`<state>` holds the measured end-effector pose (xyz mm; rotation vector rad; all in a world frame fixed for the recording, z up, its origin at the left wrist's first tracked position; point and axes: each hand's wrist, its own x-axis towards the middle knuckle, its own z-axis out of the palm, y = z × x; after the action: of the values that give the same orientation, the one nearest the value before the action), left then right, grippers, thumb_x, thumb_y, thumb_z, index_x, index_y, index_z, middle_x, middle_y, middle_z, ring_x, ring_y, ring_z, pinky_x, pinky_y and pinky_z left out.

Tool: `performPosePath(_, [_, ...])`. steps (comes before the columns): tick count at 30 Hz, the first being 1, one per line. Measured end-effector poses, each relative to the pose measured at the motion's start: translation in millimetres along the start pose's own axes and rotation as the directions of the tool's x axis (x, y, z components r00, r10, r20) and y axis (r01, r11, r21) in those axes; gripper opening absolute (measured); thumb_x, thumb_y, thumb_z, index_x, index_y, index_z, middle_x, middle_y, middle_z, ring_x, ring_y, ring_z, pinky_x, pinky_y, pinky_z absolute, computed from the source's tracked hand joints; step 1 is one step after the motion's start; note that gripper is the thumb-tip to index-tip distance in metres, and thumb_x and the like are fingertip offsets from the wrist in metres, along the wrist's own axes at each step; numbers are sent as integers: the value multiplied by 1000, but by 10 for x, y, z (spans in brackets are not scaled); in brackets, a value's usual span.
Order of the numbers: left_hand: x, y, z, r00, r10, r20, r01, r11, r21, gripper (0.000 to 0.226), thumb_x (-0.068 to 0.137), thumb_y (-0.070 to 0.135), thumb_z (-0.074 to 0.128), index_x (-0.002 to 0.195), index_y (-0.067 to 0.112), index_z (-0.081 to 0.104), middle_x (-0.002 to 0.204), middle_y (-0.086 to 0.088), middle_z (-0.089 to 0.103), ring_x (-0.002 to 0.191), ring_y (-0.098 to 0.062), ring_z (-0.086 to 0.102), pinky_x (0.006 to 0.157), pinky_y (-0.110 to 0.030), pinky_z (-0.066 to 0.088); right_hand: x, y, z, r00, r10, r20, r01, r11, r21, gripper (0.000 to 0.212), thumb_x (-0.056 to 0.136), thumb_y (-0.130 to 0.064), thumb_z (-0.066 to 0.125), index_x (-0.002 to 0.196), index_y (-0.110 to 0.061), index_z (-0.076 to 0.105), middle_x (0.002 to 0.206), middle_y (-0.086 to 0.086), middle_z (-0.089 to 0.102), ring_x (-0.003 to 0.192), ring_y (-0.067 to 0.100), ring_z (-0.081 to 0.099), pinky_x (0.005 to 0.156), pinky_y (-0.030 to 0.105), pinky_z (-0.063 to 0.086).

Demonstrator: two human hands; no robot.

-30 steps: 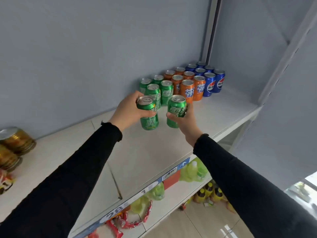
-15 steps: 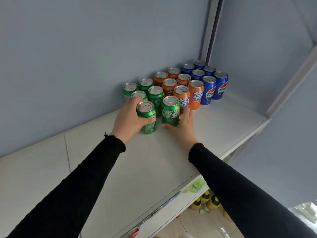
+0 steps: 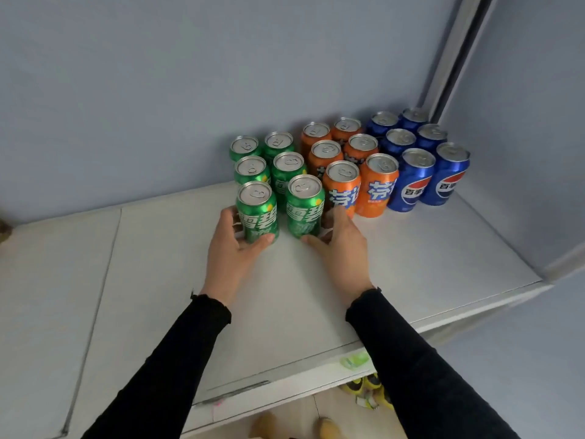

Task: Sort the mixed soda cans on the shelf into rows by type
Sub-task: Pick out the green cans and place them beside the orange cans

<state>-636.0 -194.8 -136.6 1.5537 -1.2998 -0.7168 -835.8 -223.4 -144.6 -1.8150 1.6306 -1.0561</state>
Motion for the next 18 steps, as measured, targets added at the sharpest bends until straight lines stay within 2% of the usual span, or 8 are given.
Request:
performPosePath(4, [-91, -10, 87, 998, -11, -64, 10, 1000, -14, 60, 81, 24, 84, 131, 29, 51, 122, 20, 62, 100, 13, 60, 77, -3, 46, 41, 32, 24, 1000, -15, 13, 14, 1000, 25, 38, 79, -30, 78, 101, -18, 49, 82, -2, 61, 73, 23, 58, 68, 41, 52])
performPosePath(9, [-111, 7, 112, 998, 5, -66, -3, 1000, 26, 58, 83, 26, 81, 135, 31, 53, 122, 17, 67, 104, 3, 63, 87, -14, 49, 38, 37, 4, 1000, -13, 24, 12, 998, 64, 37, 82, -31, 78, 103, -16, 50, 80, -1, 63, 73, 24, 60, 70, 44, 53])
performPosePath(12, [-129, 22, 140, 997, 11, -80, -8, 999, 43, 58, 85, 27, 79, 138, 30, 54, 119, 18, 67, 103, 5, 62, 84, -7, 47, 33, 27, -8, 1000, -10, 29, 8, 998, 64, 37, 83, -31, 77, 103, -16, 51, 79, -2, 63, 73, 24, 61, 71, 44, 53])
performPosePath(18, [-137, 17, 157, 995, 0, -95, 5, 999, 53, 60, 85, 30, 80, 138, 26, 53, 119, 15, 66, 101, 11, 60, 81, -2, 43, -11, -6, -23, 999, -7, 35, 5, 997, 73, 35, 84, -28, 75, 103, -18, 48, 78, -5, 62, 72, 21, 60, 71, 44, 53])
